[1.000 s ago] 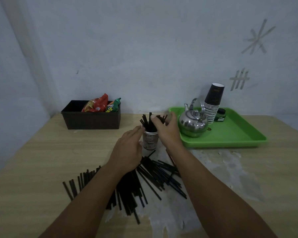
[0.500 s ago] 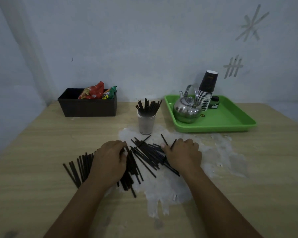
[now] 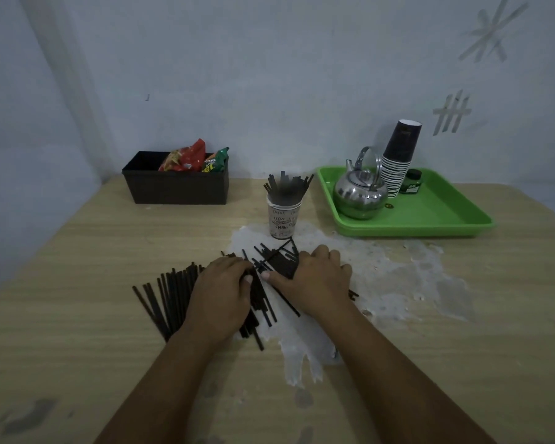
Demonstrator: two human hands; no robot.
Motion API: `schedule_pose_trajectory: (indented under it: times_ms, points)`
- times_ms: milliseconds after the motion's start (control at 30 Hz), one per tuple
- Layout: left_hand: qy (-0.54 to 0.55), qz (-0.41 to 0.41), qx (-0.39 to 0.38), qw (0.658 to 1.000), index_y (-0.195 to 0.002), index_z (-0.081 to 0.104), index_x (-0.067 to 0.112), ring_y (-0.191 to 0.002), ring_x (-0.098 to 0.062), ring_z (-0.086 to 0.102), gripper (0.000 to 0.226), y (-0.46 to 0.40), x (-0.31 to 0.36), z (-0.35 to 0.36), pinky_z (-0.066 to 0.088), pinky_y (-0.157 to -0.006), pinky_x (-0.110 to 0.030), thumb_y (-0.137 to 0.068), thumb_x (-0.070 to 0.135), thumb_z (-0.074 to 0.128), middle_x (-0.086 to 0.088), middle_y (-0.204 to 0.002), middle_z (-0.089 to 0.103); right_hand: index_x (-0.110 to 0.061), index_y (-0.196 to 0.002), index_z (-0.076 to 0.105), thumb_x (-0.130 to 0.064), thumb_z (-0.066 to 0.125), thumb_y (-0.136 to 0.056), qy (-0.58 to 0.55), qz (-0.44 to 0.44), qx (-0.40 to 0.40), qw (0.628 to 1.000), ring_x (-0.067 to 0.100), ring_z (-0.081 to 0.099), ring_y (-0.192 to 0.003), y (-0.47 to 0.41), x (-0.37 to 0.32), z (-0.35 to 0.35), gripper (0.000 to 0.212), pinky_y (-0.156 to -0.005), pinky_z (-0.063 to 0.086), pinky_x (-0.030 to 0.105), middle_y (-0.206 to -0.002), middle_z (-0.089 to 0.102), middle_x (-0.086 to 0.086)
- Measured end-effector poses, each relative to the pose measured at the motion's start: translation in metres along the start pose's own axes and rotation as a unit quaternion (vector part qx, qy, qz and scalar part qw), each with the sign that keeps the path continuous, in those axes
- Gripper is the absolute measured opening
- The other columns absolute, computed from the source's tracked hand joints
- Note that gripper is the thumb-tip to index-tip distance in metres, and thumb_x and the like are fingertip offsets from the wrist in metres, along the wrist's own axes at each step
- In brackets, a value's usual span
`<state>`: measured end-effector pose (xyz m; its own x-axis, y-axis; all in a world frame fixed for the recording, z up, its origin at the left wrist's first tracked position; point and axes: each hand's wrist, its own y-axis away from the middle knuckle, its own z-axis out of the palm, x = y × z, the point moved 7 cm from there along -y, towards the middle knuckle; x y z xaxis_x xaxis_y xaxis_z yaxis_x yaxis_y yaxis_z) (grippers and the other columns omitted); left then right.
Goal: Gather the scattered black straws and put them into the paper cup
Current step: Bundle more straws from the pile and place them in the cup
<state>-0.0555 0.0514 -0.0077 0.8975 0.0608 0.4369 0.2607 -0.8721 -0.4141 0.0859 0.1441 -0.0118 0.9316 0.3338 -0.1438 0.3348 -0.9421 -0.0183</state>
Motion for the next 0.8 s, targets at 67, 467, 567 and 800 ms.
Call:
schedule_pose_trajectory:
  times_ms: [67, 467, 567, 800]
  points:
    - [0.008, -0.005, 0.005, 1.0, -0.113, 0.064, 0.014, -0.109, -0.023, 0.053, 0.025, -0.0007, -0.0018, -0.0012, 0.041, -0.099, -0.041, -0.091, 0.017, 0.053, -0.004, -0.113, 0.065, -0.017, -0.124, 0.056, -0.088, 0.035, -0.074, 0.005, -0.013, -0.002, 1.0, 0.032, 0.041, -0.119, 0.0002, -0.003, -0.0004, 0.09, -0.095, 0.034, 0.048, -0.127, 0.048, 0.011]
    - [0.003, 0.014, 0.01, 1.0, -0.105, 0.065, 0.013, -0.099, -0.023, 0.056, 0.018, -0.0012, 0.0032, -0.0027, 0.041, -0.091, -0.035, -0.089, 0.013, 0.057, -0.004, -0.103, 0.067, -0.011, -0.113, 0.062, -0.036, 0.056, -0.095, -0.085, -0.061, -0.004, 0.994, 0.029, 0.056, -0.103, -0.0004, -0.0026, -0.0005, 0.032, -0.081, 0.044, 0.034, -0.112, 0.059, 0.012]
    - [0.006, 0.012, 0.012, 1.0, -0.105, 0.065, 0.013, -0.1, -0.022, 0.056, 0.019, -0.0011, 0.003, -0.0019, 0.041, -0.092, -0.036, -0.089, 0.013, 0.056, -0.003, -0.104, 0.067, -0.008, -0.111, 0.06, -0.027, 0.055, -0.096, -0.083, -0.066, -0.012, 0.994, 0.029, 0.056, -0.104, -0.0011, -0.0035, 0.0022, 0.025, -0.08, 0.043, 0.033, -0.113, 0.058, 0.013]
    - [0.011, 0.014, 0.017, 1.0, -0.107, 0.065, 0.013, -0.099, -0.02, 0.056, 0.02, -0.0005, 0.0023, -0.0028, 0.043, -0.092, -0.036, -0.09, 0.013, 0.054, -0.002, -0.104, 0.067, -0.007, -0.112, 0.056, -0.019, 0.054, -0.095, -0.098, -0.066, 0.002, 0.993, 0.028, 0.053, -0.106, 0.001, -0.0042, 0.0036, 0.021, -0.076, 0.036, 0.029, -0.114, 0.056, 0.013]
